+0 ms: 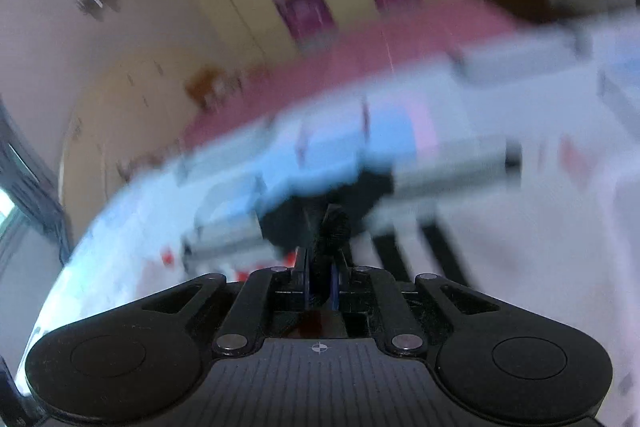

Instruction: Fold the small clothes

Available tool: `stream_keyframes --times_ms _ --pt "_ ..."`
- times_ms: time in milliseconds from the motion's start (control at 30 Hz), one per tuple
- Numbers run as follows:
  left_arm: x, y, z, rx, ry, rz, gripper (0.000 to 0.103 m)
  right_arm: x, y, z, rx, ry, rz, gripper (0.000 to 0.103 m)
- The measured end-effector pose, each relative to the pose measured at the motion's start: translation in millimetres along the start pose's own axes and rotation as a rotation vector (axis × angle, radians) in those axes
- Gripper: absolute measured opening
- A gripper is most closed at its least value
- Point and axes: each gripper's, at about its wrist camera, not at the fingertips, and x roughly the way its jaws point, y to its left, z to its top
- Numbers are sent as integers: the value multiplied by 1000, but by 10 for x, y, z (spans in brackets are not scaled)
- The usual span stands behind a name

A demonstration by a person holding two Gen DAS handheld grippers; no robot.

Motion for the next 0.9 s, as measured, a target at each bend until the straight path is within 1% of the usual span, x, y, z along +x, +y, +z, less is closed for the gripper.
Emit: stream_keyframes --times_ms 33,67,133,167,367,433,600,733,767,800,833,867,900 --pt "2 1 -3 5 -1 -1 33 -98 -7 46 -15 -37 -6 9" --pt "5 -1 -4 8 -2 -3 33 -116 -28 54 -28 -35 -22 9" --pt "19 1 -5 8 -3 -5 33 -70 -124 -15 -41 31 -57 9" --pt "19 6 -6 6 -3 -7 33 -64 -164 -60 -35 47 -62 9" --pt "21 28 12 -2 5 -16 33 -138 -240 -237 7 54 -72 9" --pt "26 34 16 -2 8 -17 33 -53 -301 -266 22 81 -88 9" --pt "42 26 37 12 20 -17 33 63 -500 -477 91 155 -117 9" --pt "45 54 93 29 56 -51 33 92 -585 -595 118 201 -124 9" --pt "19 78 110 31 66 -67 35 73 -598 -595 124 211 -124 15" --pt "-36 118 123 13 67 -88 36 -6 -594 -577 118 192 -157 42" --pt "-135 167 136 -12 51 -113 39 -102 -590 -547 107 150 -174 64" --pt "-223 195 152 -27 30 -127 40 -201 -603 -499 103 103 -159 65" --pt "-312 204 183 -33 0 -133 41 -246 -632 -450 107 98 -141 65"
